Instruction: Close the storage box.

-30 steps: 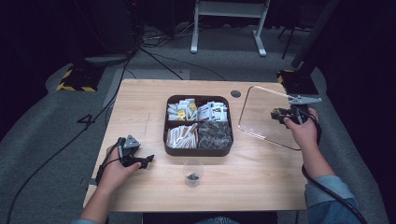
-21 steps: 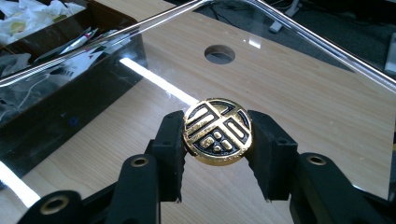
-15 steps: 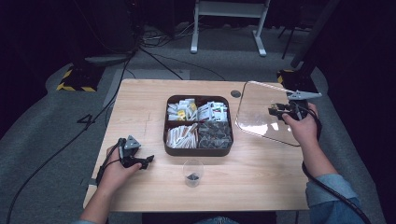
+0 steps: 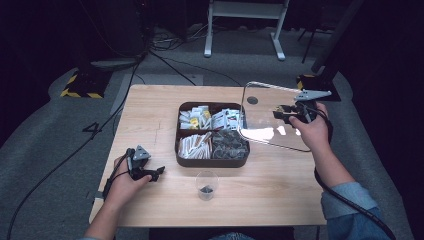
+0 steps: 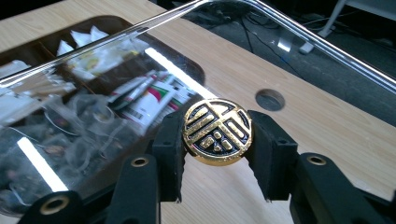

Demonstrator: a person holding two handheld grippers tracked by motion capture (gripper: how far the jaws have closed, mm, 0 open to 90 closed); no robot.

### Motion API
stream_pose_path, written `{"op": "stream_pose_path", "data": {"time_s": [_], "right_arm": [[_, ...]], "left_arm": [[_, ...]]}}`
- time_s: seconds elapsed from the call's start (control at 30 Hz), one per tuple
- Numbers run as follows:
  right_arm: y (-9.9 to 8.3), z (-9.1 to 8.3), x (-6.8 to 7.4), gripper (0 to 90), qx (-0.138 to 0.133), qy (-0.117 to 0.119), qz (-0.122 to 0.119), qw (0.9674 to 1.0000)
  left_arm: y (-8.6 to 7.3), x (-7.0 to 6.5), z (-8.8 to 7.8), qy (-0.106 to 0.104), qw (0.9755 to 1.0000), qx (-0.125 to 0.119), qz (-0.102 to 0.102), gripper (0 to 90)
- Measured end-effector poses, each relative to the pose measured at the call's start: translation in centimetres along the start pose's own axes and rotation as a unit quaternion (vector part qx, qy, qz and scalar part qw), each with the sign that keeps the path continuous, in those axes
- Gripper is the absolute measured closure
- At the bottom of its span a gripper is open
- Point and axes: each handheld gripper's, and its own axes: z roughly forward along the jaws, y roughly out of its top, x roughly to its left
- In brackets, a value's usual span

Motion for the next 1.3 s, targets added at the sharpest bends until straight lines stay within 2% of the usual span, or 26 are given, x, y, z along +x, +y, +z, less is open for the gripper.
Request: {"op": "stream_pose_path", "data": {"time_s": [0.3,0.7,0.77,1.1,1.3], "right_arm": [[2.3,1.1,3.0,58.9,-0.005,0.023,-0.014,0.9996],[4.4,3.2,6.6,58.9,-0.012,0.054,-0.027,0.9981],[4.7,3.6,7.1,58.9,-0.012,0.060,-0.029,0.9977],[5.6,6.5,10.2,58.9,0.002,0.088,-0.043,0.9952],[5.5,8.5,11.6,58.8,0.013,0.095,-0.044,0.9944]], "left_arm": [[0.0,0.0,0.0,-0.003,1.0000,-0.001,-0.004,20.1],[0.0,0.1,0.0,-0.005,1.0000,-0.001,-0.004,19.9],[-0.1,0.1,0.0,-0.008,0.9999,-0.003,-0.009,19.9],[-0.1,0.1,0.0,-0.007,0.9999,-0.003,-0.007,20.0],[0.0,0.1,0.0,-0.007,0.9999,-0.004,-0.007,20.0]]}}
